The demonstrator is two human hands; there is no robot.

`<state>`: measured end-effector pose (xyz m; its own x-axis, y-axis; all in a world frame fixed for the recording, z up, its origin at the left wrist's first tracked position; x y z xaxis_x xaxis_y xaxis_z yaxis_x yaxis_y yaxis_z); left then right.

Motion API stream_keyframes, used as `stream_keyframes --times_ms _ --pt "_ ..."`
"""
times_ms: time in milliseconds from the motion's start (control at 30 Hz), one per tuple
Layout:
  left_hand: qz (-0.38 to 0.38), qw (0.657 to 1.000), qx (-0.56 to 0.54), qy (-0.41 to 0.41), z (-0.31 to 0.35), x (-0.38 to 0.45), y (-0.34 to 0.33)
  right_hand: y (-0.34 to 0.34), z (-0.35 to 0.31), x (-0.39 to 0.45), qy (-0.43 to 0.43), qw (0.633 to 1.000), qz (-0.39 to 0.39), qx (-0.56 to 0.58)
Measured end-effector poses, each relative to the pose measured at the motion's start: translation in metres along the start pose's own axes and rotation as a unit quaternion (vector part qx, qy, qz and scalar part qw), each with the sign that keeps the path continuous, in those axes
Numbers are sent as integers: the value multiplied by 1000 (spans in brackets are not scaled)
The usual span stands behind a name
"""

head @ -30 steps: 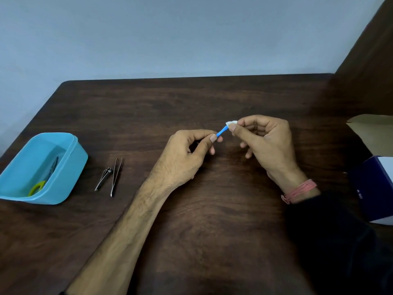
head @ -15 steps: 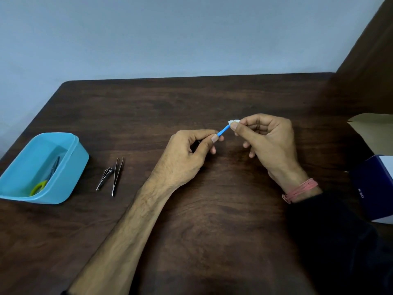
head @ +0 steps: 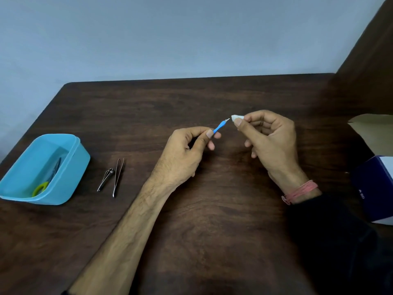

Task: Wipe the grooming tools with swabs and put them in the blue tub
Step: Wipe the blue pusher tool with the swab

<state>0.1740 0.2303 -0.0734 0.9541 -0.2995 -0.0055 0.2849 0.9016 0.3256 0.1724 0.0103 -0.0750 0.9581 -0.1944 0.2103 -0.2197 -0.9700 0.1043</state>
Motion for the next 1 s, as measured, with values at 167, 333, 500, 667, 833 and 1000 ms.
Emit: stream_keyframes --times_ms 167,333,500,667,833,1000 --pt "-2 1000 -12 8 2 0 -1 -10 1 0 16 997 -74 -12" --pt "-11 1000 -1 -7 3 0 -2 -9 4 2 -4 997 -72 -17" --pt "-16 1000 2 -20 3 -1 -2 -8 5 2 -6 996 -87 2" --pt "-20 999 12 -33 2 1 -3 -10 4 3 1 996 -89 -11" --pt "-18 999 19 -41 1 0 -1 -10 5 2 -4 995 -97 -10" --pt "-16 999 12 -41 1 0 -1 -9 7 3 -15 996 -91 -16"
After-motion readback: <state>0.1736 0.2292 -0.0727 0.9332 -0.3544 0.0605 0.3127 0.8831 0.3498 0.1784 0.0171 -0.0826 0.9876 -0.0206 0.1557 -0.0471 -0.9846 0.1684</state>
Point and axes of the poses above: each hand's wrist, its own x-axis towards the middle knuckle, its own y-axis out of the back of the hand, z = x × y, the point moved 5 cm from there along x, towards the middle knuckle, and after that the axes turned 7 degrees about -z, right-handed, at the moved point
